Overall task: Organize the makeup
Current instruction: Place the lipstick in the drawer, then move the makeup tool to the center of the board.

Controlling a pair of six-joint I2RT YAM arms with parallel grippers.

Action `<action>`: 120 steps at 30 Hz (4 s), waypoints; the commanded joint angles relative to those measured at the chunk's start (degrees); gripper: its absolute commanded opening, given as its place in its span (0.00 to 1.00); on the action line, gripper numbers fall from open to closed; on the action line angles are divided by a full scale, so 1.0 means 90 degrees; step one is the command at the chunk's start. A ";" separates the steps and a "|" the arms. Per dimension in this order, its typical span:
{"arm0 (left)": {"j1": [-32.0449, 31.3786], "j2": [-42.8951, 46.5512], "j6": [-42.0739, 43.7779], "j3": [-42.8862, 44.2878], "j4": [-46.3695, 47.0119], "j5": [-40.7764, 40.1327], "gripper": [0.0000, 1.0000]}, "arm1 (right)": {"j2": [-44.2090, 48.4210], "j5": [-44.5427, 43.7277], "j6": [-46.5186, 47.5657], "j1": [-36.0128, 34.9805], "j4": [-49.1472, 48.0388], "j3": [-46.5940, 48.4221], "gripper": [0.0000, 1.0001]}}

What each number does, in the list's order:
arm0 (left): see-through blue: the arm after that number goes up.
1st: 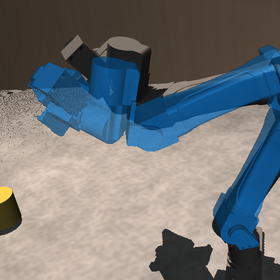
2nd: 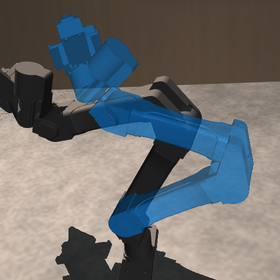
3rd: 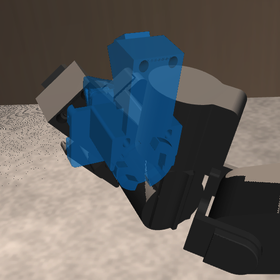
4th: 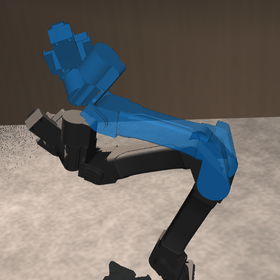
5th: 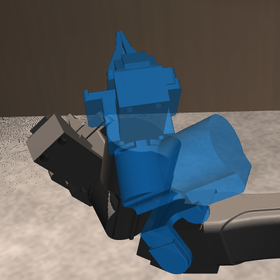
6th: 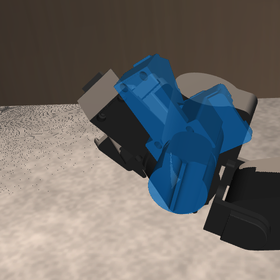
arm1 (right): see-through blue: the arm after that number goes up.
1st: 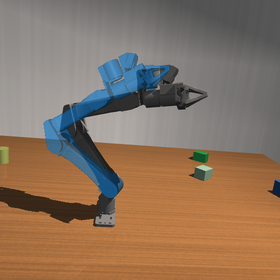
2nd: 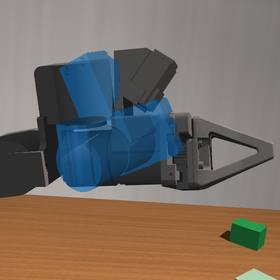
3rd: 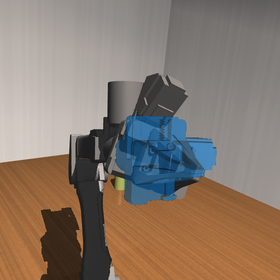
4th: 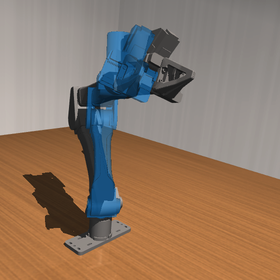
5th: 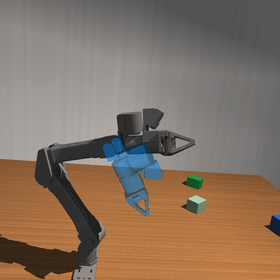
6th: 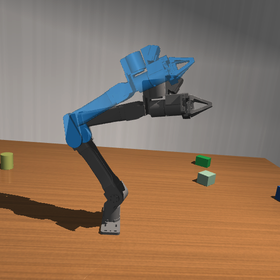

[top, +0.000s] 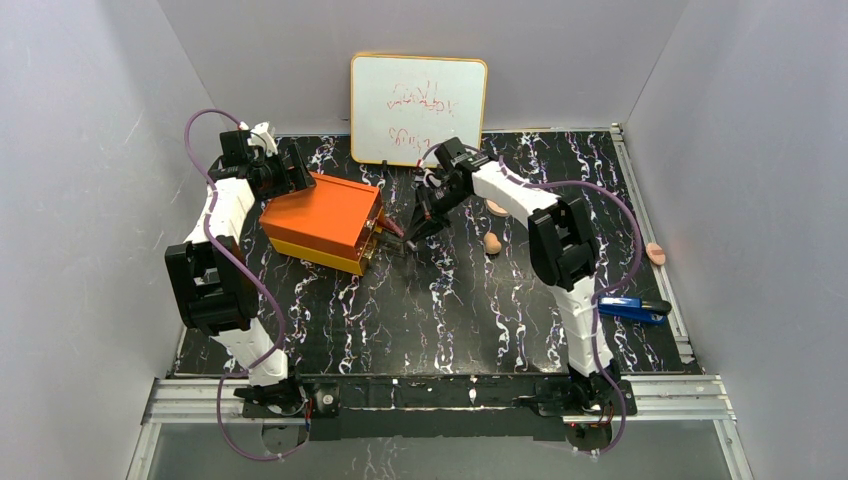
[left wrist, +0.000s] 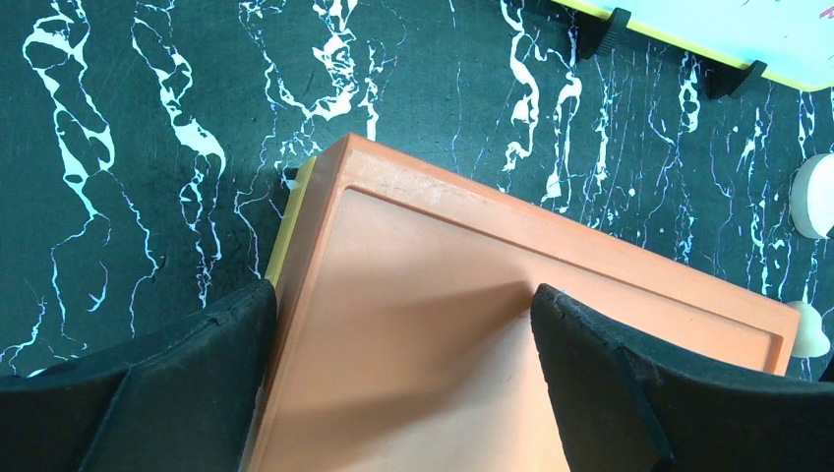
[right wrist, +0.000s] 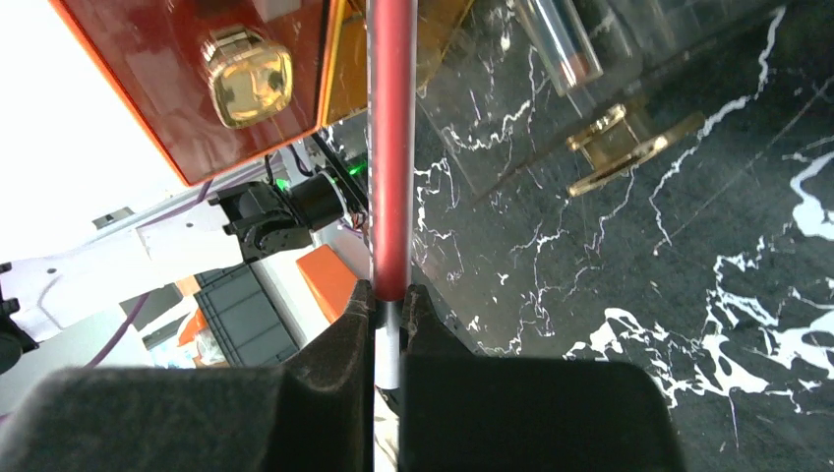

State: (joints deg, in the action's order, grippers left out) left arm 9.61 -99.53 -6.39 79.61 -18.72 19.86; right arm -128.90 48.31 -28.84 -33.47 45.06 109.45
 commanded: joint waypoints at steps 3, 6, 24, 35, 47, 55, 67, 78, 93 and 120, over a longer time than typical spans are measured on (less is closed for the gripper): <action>-0.0110 -0.0133 0.0300 -0.0277 -0.1287 -0.0360 0.96 | -0.0341 0.0035 -0.0085 -0.0030 0.0417 0.0834 0.01; -0.0110 -0.0149 0.0310 -0.0282 -0.1273 -0.0363 0.96 | -0.0503 0.0061 -0.0139 -0.0032 0.0423 0.0995 0.01; -0.0101 -0.0138 0.0320 -0.0334 -0.1268 -0.0413 0.96 | -0.1114 0.0204 -0.0303 -0.0045 0.0509 0.1646 0.06; -0.0101 -0.0123 0.0320 -0.0343 -0.1262 -0.0410 0.95 | -0.1370 0.0397 -0.0375 -0.0049 0.0609 0.2250 0.27; -0.0101 -0.0078 0.0320 -0.0344 -0.1268 -0.0366 0.96 | -0.1345 0.0517 -0.0372 -0.0052 0.0584 0.2322 0.53; -0.0101 -0.0009 0.0320 -0.0369 -0.1272 -0.0374 0.96 | -0.0870 -0.0198 -0.0023 0.0114 0.1031 0.2428 0.54; -0.0101 0.0001 0.0310 -0.0375 -0.1248 -0.0289 0.96 | 0.1864 -0.6825 0.0091 0.1540 0.1134 0.0508 0.70; -0.0102 -0.0093 0.0252 -0.0350 -0.1152 -0.0072 0.96 | 0.3840 -0.7891 -0.1335 0.3645 0.0066 -0.3358 0.89; -0.0110 -0.0093 0.0193 -0.0285 -0.1164 0.0052 0.96 | 0.4188 -0.9869 -0.2550 0.4485 -0.1007 -0.4343 0.78; -0.0274 -0.0141 0.0222 -0.0208 -0.1315 -0.0059 0.96 | 0.2236 -1.1898 -0.4849 0.5205 -0.1750 -0.4613 0.59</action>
State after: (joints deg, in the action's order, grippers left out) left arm 9.32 -99.22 -6.42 79.66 -19.75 20.18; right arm -106.39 -48.86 -63.57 13.04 26.28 64.93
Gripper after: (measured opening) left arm 0.959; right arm 0.596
